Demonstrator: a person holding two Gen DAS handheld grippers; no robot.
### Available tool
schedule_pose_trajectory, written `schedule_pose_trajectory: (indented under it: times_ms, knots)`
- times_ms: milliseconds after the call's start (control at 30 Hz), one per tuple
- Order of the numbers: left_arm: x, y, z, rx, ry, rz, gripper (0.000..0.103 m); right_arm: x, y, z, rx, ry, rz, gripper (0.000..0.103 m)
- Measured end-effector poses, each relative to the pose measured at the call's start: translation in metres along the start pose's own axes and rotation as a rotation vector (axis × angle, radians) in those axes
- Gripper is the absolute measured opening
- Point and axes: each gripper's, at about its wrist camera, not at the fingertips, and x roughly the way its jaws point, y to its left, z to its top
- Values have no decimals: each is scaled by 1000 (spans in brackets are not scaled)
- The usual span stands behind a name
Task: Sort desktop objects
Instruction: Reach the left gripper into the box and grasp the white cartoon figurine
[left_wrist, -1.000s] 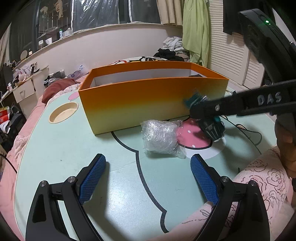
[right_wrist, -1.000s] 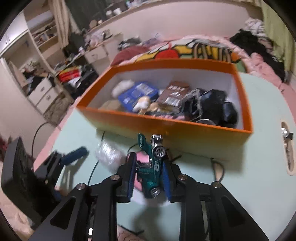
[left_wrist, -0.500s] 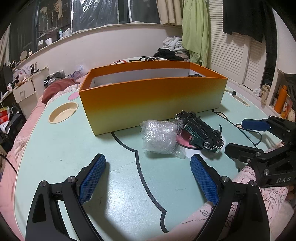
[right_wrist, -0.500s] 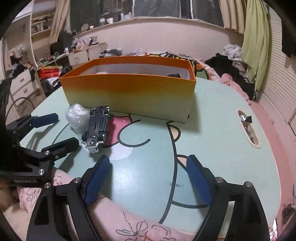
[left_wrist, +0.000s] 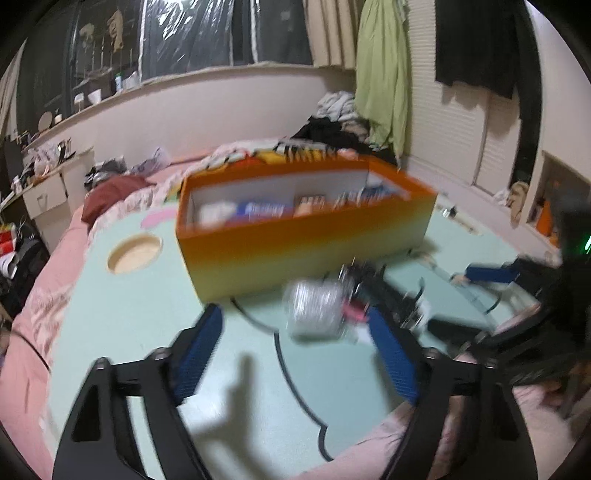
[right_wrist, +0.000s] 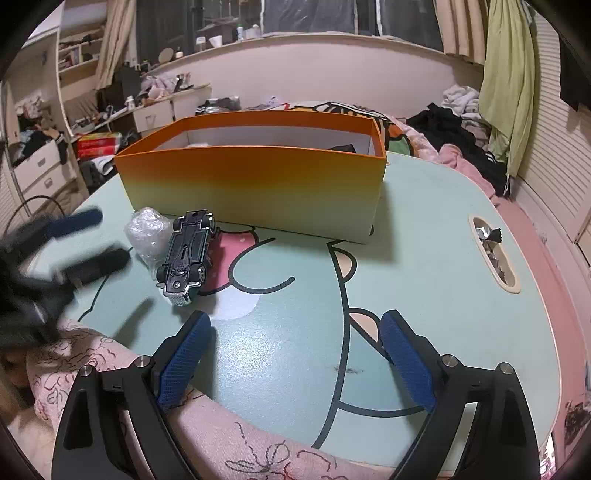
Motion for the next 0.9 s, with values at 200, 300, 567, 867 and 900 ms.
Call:
schedule_pose_trajectory:
  times_ms: [200, 300, 567, 867, 900]
  knots:
    - [-1, 10, 80, -83, 51, -119, 64, 1, -1, -2, 0, -1, 2, 95]
    - [36, 12, 111, -97, 205, -163, 58, 1, -2, -1, -1, -2, 1, 95]
    - [119, 3, 104, -118, 532, -156, 50, 0, -2, -1, -1, -2, 2, 95]
    - [152, 11, 110, -185, 605, -225, 31, 0, -3, -1, 0, -4, 2, 96]
    - [158, 17, 109, -203, 620, -203, 28, -1, -2, -3, 0, -4, 2, 96]
